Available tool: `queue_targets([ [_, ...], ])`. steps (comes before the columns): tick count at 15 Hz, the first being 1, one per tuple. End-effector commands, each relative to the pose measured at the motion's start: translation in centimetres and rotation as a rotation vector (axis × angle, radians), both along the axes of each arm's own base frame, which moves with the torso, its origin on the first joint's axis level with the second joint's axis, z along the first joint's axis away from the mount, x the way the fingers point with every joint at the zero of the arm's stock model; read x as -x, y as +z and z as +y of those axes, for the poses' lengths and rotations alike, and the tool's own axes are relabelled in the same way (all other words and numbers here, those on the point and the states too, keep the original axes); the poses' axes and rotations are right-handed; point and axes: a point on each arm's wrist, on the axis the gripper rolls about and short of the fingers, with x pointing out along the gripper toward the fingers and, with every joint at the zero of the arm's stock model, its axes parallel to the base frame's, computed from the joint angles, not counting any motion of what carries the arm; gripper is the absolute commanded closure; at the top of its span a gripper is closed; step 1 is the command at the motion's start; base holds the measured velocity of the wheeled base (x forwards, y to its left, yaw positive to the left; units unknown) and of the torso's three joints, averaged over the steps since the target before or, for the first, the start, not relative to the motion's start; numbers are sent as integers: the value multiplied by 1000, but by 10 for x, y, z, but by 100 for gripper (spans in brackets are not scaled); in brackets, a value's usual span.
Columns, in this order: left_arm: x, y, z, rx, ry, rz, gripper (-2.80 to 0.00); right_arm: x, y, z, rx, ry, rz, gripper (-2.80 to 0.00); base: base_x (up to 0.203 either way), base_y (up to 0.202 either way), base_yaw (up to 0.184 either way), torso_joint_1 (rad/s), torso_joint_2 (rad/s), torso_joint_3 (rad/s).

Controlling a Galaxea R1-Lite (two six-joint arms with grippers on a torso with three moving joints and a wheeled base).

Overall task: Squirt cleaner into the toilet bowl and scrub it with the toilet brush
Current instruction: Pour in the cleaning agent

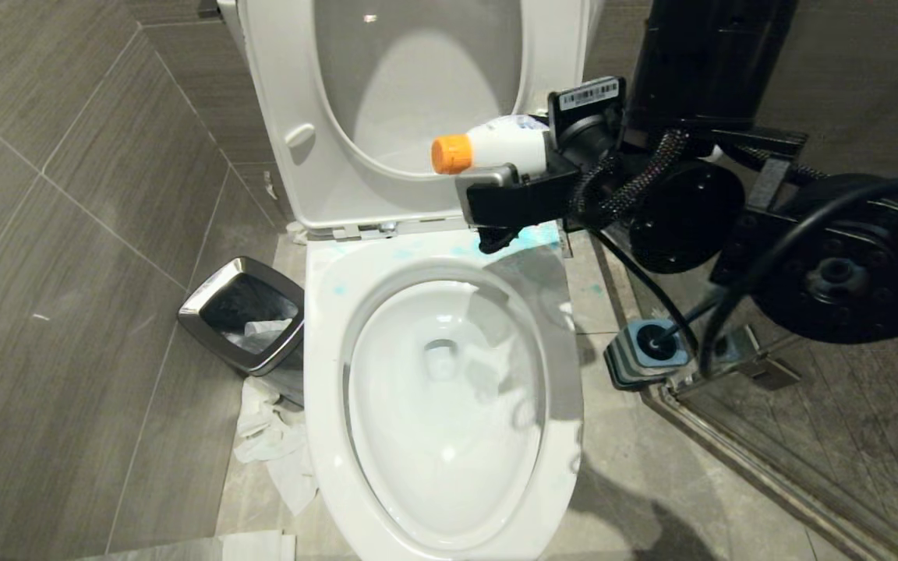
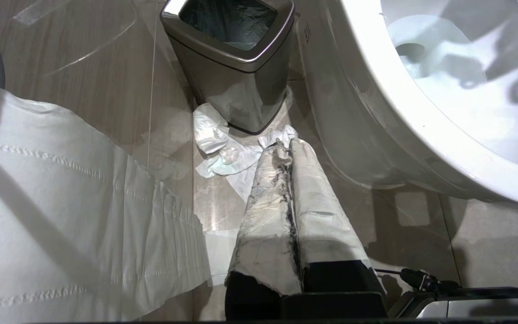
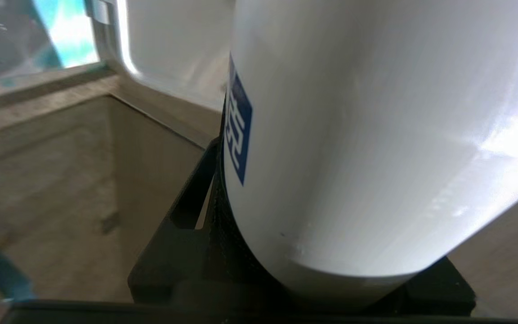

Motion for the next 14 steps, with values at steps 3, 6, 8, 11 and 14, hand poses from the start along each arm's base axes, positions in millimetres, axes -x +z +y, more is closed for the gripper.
queue_targets([
  [3, 0, 0, 0, 0, 0, 1, 0, -22, -8, 24, 190, -21, -28, 0, 0, 0, 0, 0, 0, 0],
  [6, 0, 0, 0, -2, 0, 1, 0, -27, -10, 28, 292, -33, -39, 0, 0, 0, 0, 0, 0, 0],
  [8, 0, 0, 0, -2, -1, 1, 0, -28, -8, 30, 320, -45, -80, 0, 0, 0, 0, 0, 0, 0],
  [11, 0, 0, 0, -4, -1, 0, 0, -29, -7, 30, 357, -58, -105, 0, 0, 0, 0, 0, 0, 0],
  [14, 0, 0, 0, -6, -1, 1, 0, -28, -4, 30, 412, -59, -115, 0, 0, 0, 0, 0, 0, 0],
])
